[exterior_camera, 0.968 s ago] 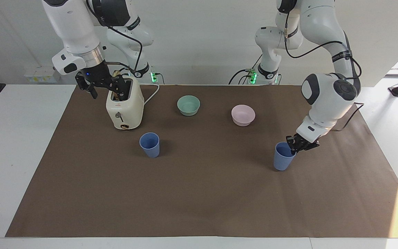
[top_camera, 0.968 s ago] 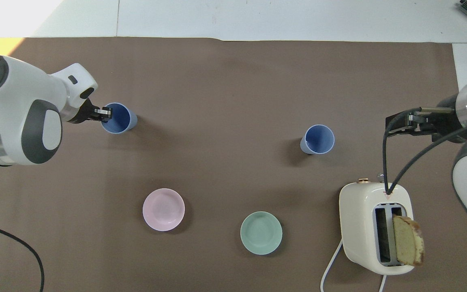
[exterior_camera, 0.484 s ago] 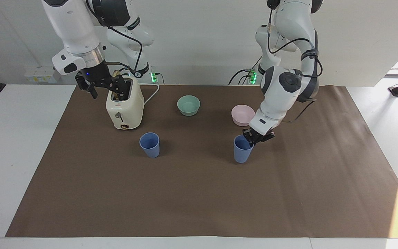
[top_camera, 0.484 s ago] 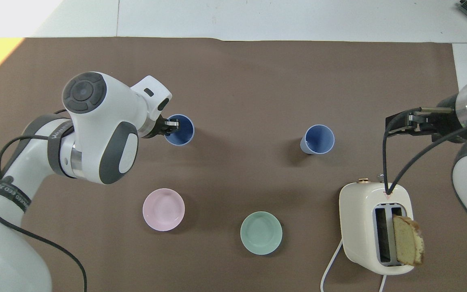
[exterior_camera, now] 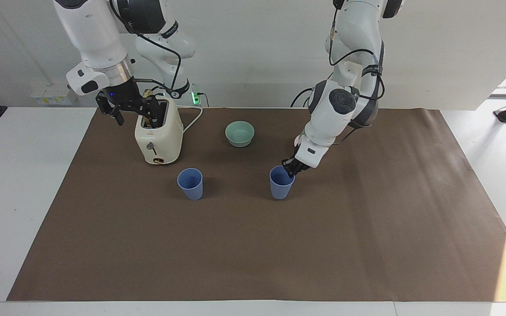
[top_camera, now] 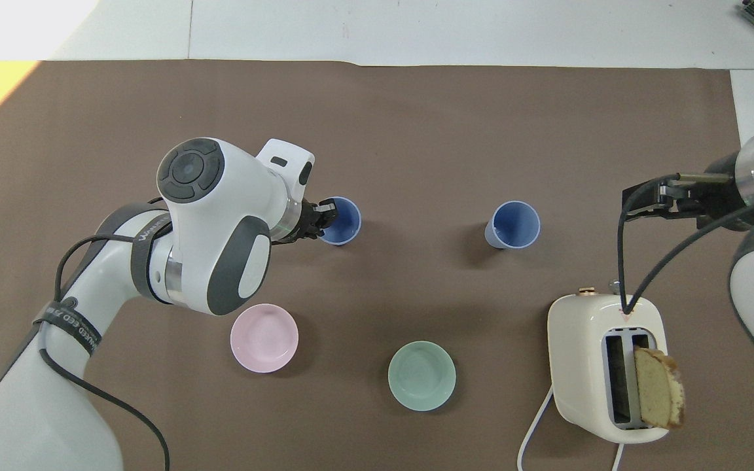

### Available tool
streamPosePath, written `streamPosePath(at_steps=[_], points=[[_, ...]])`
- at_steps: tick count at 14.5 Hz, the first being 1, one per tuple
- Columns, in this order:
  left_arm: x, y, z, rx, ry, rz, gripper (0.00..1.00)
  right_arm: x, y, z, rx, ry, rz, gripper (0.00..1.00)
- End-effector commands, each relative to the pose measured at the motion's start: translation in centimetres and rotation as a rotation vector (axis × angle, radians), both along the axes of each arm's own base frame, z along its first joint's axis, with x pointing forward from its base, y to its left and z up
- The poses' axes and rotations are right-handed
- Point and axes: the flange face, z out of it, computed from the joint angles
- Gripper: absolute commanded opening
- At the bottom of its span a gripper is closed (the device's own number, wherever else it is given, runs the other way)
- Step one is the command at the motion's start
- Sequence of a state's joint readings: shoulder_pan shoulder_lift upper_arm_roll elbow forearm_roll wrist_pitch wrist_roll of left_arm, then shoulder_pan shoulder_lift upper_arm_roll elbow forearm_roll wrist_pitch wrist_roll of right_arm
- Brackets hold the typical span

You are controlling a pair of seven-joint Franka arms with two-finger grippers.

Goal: Stack blue cups with both arms
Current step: 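Slide the blue cup with the left gripper toward the table's middle, then release the cup with the left gripper while the right gripper reaches the other cup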

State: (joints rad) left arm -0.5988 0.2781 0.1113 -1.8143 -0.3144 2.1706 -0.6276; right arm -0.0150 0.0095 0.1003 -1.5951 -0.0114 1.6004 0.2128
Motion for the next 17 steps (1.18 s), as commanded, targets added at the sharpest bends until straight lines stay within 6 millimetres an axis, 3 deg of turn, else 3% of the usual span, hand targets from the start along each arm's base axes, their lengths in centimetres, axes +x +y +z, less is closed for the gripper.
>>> streamPosePath(at_steps=[1, 3, 5, 8, 10, 14, 17], points=[[-0.6, 0.1, -0.2, -0.013, 0.014, 0.033, 0.31, -0.5, -0.4, 0.0, -0.004, -0.018, 0.007, 1.0], [-0.5, 0.1, -0.1, -0.012, 0.014, 0.029, 0.71, -0.5, -0.3, 0.1, 0.001, -0.024, 0.005, 1.0], [-0.3, 0.4, 0.3, 0.001, 0.002, 0.006, 1.0, -0.2, -0.3, -0.7, 0.004, -0.036, 0.004, 1.0], [0.2, 2.7, 2.5, 0.063, -0.061, -0.102, 1.0, 0.6, -0.1, -2.6, 0.012, -0.063, 0.005, 1.0], [0.3, 5.4, 4.2, 0.106, -0.065, -0.182, 1.0, 1.1, 0.4, -3.9, 0.014, -0.072, 0.013, 1.0], [0.8, 14.3, 9.9, 0.111, -0.102, -0.34, 1.0, 2.2, 0.9, -8.8, 0.021, -0.058, 0.015, 1.0], [0.9, 20.3, 13.1, 0.175, -0.152, -0.409, 1.0, 3.7, 2.8, -13.6, 0.031, -0.069, 0.028, 1.0]])
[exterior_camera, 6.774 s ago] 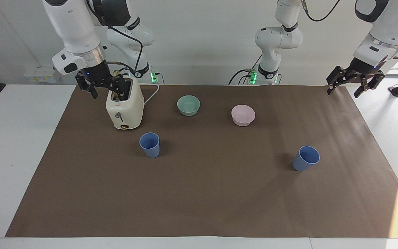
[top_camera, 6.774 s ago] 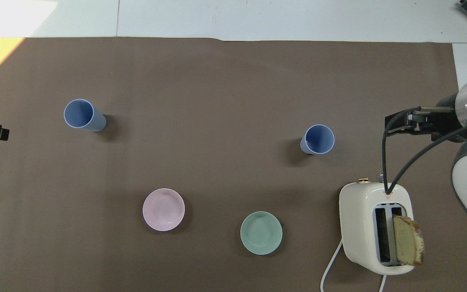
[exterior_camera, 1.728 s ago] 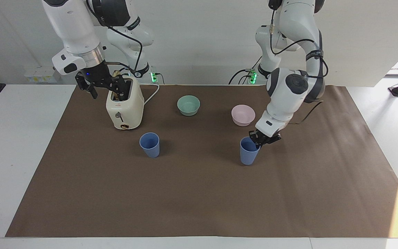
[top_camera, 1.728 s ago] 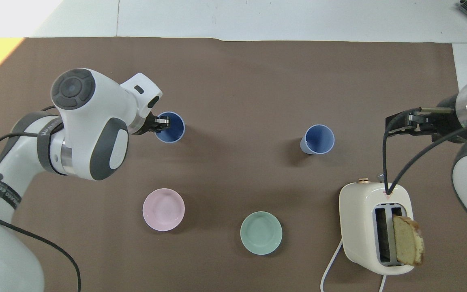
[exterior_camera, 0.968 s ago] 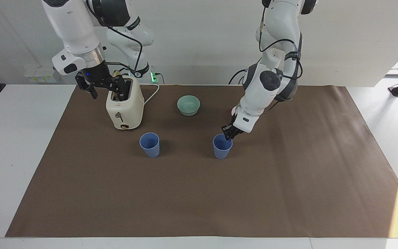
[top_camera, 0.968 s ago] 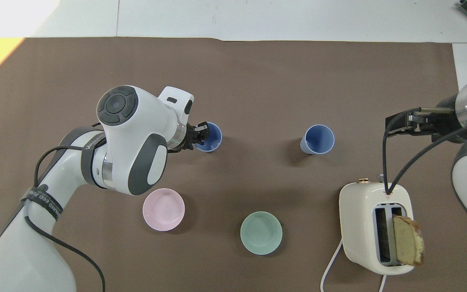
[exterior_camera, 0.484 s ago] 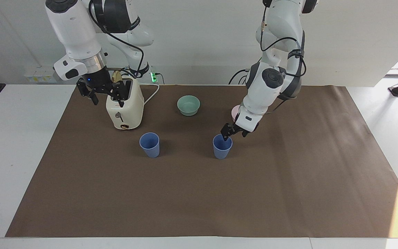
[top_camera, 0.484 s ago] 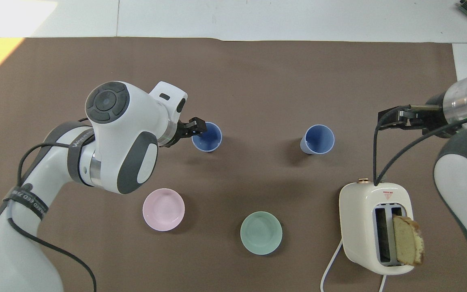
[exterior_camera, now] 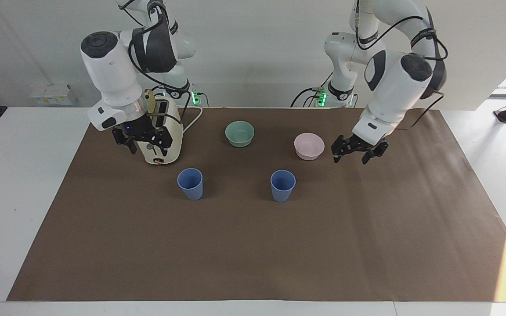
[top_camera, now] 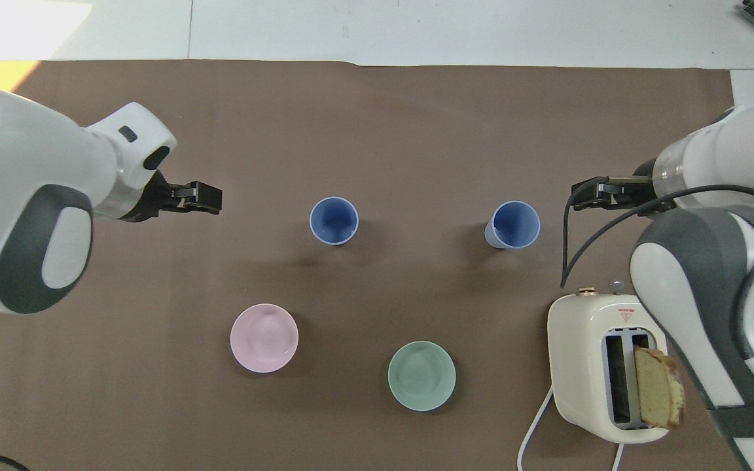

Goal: Stack blue cups with both arms
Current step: 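Release the cup with the left gripper while the right gripper reaches the other cup, then grasp the second blue cup by its rim with the right gripper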

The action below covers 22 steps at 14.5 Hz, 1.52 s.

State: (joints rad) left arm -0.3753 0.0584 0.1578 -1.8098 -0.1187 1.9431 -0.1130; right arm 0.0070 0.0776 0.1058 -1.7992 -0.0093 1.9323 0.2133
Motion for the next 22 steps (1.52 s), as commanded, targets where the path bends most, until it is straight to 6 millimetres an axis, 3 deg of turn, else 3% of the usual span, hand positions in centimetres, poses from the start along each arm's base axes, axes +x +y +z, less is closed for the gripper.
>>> streamPosePath(at_steps=[1, 6, 8, 10, 13, 14, 15, 20, 22], points=[[-0.5, 4.8, 3.3, 0.042, -0.037, -0.056, 1.0, 1.3, 1.7, -4.1, 0.021, -0.029, -0.009, 1.0], [0.1, 10.8, 9.3, 0.049, -0.046, -0.027, 1.0, 3.0, 3.4, -9.1, 0.035, -0.031, -0.019, 1.0], [-0.4, 13.2, 11.2, 0.057, -0.026, -0.059, 1.0, 2.3, 3.5, -11.3, 0.03, 0.006, -0.018, 1.0], [-1.1, 15.0, 11.8, 0.057, 0.001, -0.085, 1.0, 1.0, 3.3, -13.3, 0.021, 0.049, -0.018, 1.0], [-1.4, 15.3, 12.2, 0.055, 0.0, -0.09, 1.0, 0.6, 3.2, -13.9, 0.018, 0.062, -0.01, 1.0], [-1.5, 15.3, 12.2, 0.054, 0.006, -0.089, 1.0, 0.6, 3.3, -13.9, 0.019, 0.063, -0.005, 0.61], [-1.8, 15.3, 12.4, 0.053, 0.008, -0.089, 1.0, 0.7, 3.3, -14.0, 0.018, 0.06, 0.001, 0.03], [-2.2, 15.3, 12.1, 0.083, 0.008, -0.102, 1.0, 1.5, 3.8, -13.5, 0.023, 0.036, 0.005, 0.0], [-2.0, 15.0, 11.7, 0.105, 0.005, -0.105, 1.0, 1.9, 5.5, -12.8, 0.027, 0.029, 0.022, 0.0]])
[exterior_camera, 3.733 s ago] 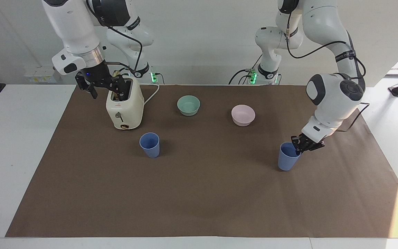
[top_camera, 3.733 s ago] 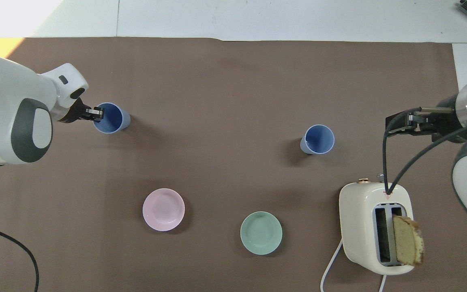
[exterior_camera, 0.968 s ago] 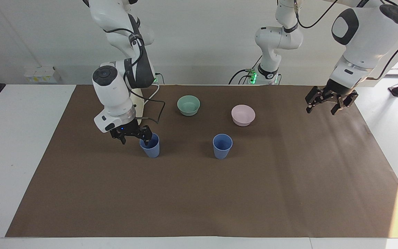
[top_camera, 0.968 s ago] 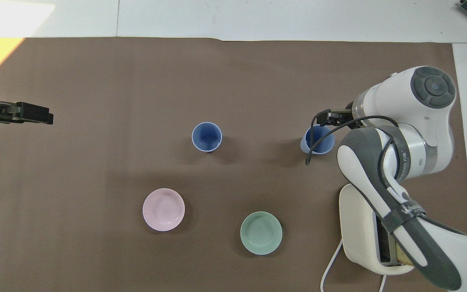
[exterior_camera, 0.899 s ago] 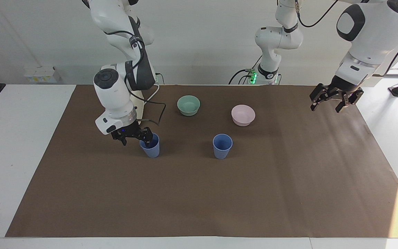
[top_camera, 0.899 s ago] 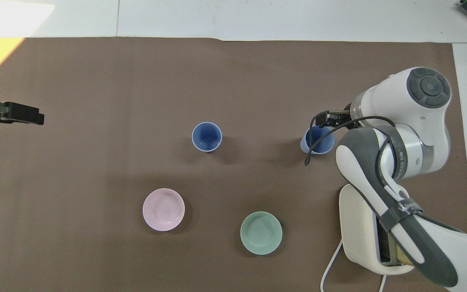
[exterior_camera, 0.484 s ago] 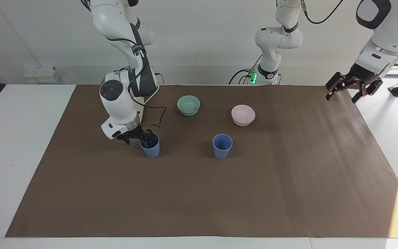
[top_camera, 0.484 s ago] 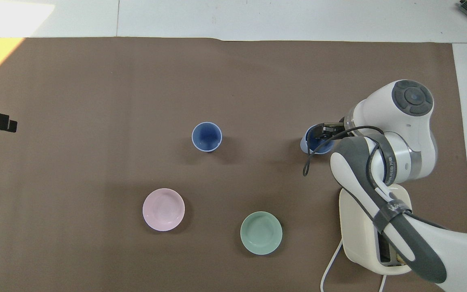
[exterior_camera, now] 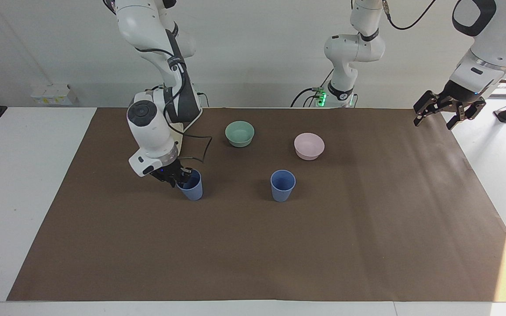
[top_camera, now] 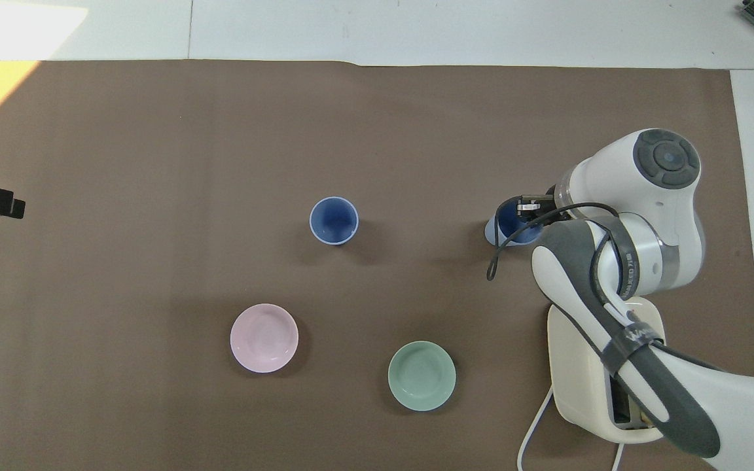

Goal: Stack blue cups with both arms
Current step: 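Grasp the second blue cup by its rim with the right gripper, then lift and carry the blue cup with the right gripper over the first cup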

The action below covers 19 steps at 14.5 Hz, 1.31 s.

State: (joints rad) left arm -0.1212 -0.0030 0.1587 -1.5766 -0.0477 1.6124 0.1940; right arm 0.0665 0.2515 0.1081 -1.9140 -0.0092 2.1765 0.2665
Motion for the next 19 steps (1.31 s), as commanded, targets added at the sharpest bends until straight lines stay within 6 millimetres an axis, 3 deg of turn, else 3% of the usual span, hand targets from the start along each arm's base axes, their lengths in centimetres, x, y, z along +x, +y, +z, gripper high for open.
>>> streamPosePath(at_steps=[1, 4, 8, 10, 12, 16, 19], points=[[-0.1, -0.4, 0.0, 0.034, -0.017, -0.013, 1.0, 0.5, 2.8, 1.6, 0.014, -0.026, 0.027, 0.0], [-0.5, -0.7, -0.3, 0.03, 0.001, -0.02, 1.0, 1.2, 4.1, 4.8, 0.018, -0.035, -0.039, 0.0], [-0.8, -0.5, -0.5, 0.029, 0.018, -0.025, 1.0, 1.3, 9.3, 12.6, 0.019, -0.031, -0.096, 0.0], [-0.8, -0.6, -0.5, 0.029, 0.02, -0.027, 1.0, 0.8, 15.0, 14.1, 0.01, -0.044, -0.089, 0.0], [-0.8, -0.6, -0.6, 0.029, 0.023, -0.027, 1.0, 1.5, 17.9, 16.3, 0.032, -0.058, -0.15, 0.0], [-0.8, -0.6, -0.6, 0.029, 0.023, -0.027, 1.0, 1.4, 22.6, 18.2, 0.075, -0.102, -0.158, 0.0], [-0.8, -0.6, -0.6, 0.029, 0.023, -0.027, 1.0, 0.9, 26.3, 16.7, 0.053, -0.099, -0.163, 0.0]])
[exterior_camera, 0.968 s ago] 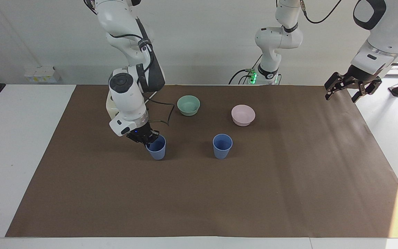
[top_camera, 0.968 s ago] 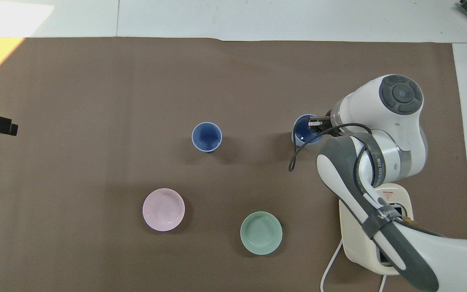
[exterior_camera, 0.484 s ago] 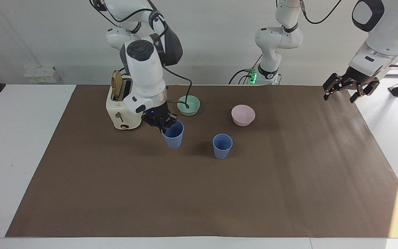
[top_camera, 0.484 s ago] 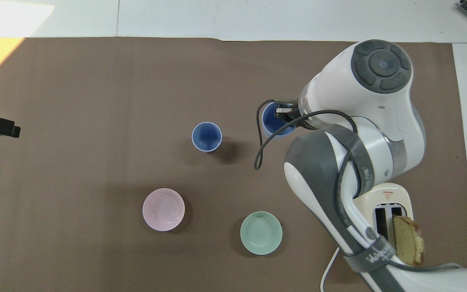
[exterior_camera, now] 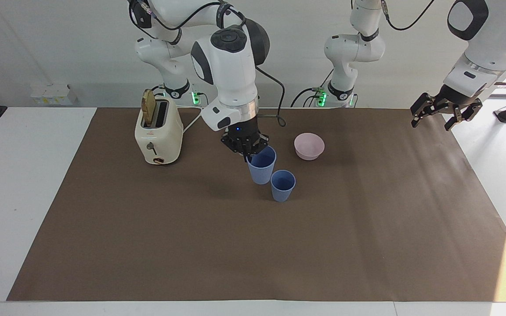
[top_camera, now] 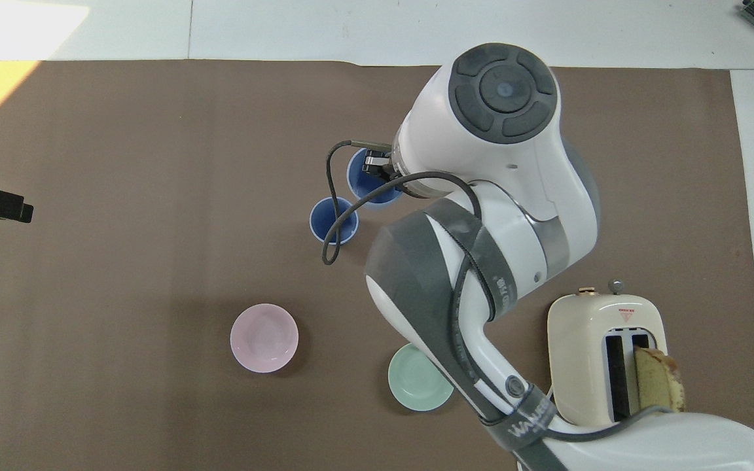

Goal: Stack blue cups with both arms
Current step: 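Lift and carry the blue cup with the right gripper over the first cup, then lower the held cup into the first cup and open the right gripper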

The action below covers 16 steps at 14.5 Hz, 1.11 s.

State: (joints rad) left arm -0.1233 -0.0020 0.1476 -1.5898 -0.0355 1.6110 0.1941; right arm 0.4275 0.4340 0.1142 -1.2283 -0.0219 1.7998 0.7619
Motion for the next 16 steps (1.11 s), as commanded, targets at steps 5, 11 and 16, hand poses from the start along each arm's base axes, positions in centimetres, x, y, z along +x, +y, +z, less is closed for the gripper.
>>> streamPosePath(at_steps=[5, 11, 16], points=[[-0.8, 0.0, 0.1, 0.017, 0.005, -0.015, 1.0, -1.0, 6.0, -3.2, -0.039, 0.012, 0.003, 0.0], [-0.8, 0.1, 0.2, 0.017, 0.001, -0.015, 1.0, -1.0, 7.4, -6.7, -0.048, 0.036, 0.019, 0.0], [-0.8, 0.1, 0.2, 0.017, 0.001, -0.015, 1.0, -0.9, 7.6, -9.0, -0.055, 0.043, 0.023, 0.0]])
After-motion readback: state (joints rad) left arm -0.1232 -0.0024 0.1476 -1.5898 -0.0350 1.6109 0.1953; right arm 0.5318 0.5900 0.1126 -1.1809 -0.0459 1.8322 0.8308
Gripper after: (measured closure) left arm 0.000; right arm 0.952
